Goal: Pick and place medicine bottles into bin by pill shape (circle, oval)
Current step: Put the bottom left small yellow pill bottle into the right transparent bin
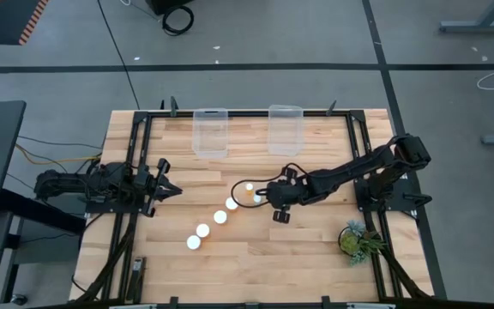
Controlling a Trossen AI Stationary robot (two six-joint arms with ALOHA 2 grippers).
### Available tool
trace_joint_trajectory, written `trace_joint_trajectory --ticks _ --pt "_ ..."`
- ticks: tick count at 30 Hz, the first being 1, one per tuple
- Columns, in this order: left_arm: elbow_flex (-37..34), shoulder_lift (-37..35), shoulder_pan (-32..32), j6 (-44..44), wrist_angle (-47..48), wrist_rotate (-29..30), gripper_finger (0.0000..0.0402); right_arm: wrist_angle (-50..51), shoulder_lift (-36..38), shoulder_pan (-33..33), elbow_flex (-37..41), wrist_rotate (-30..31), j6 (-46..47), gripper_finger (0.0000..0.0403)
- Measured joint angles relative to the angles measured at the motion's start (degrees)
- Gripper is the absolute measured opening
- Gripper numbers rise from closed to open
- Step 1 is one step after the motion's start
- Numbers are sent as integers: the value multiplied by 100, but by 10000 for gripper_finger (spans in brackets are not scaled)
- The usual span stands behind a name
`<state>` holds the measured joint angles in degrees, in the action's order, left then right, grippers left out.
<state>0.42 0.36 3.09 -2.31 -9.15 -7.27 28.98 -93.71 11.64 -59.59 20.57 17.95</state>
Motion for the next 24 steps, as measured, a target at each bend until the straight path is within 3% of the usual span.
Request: trace_joint_trajectory --ticks 24 --pt "0 -2 -2 2 2 0 29 2303 24 -743 -2216 38 -677 140"
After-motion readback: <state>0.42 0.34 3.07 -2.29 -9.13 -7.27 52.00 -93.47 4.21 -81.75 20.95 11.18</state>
